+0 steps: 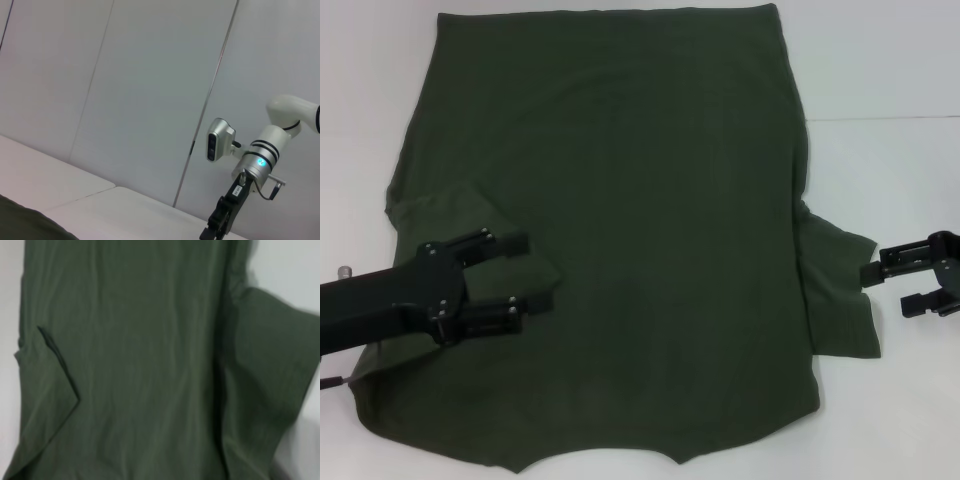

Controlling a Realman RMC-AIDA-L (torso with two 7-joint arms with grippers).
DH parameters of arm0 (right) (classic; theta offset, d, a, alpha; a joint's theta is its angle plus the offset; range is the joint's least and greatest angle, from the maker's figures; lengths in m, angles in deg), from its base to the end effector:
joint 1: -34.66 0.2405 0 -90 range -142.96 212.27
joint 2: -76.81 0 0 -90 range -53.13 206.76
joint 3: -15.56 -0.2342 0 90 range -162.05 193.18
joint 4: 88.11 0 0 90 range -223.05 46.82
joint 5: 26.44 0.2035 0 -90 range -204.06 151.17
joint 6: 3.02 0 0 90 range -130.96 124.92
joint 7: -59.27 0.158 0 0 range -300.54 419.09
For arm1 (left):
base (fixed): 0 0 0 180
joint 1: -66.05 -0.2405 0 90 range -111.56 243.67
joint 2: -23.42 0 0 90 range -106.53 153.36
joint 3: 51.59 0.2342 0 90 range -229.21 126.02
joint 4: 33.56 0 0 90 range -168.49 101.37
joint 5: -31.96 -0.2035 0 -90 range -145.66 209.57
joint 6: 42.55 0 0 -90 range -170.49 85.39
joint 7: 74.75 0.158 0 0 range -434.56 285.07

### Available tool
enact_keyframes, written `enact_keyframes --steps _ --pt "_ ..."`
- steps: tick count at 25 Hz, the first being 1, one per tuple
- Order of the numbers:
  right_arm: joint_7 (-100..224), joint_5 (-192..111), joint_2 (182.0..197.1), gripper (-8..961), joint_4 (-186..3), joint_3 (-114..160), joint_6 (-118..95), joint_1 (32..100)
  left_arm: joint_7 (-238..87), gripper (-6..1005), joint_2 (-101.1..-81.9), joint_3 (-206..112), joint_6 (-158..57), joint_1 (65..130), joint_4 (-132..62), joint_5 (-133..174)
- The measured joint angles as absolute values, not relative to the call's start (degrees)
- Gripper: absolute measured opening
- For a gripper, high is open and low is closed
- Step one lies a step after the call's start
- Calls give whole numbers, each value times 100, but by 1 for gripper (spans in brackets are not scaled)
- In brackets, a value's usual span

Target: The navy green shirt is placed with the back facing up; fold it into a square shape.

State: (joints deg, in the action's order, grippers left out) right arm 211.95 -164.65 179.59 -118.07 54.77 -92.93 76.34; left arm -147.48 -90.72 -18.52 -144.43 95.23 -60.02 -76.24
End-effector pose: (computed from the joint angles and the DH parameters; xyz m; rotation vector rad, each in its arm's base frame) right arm 0.2769 0.3555 0.0715 -2.0646 2.1375 0.1528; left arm -0.2382 0.2946 0.0254 -2.6809 -0.6056 -1.0649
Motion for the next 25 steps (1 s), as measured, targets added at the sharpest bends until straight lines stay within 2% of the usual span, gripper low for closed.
enact_keyframes --steps 8,25 --pt "20821 -16480 17978 899 -11413 5469 -8762 7634 -14718 919 -9092 -1845 -14411 9541 -6002 -7624" --pt "20625 -16486 18212 898 -11060 5502 -8220 7816 -14601 920 -9068 -1705 -14336 9541 -6001 -7623"
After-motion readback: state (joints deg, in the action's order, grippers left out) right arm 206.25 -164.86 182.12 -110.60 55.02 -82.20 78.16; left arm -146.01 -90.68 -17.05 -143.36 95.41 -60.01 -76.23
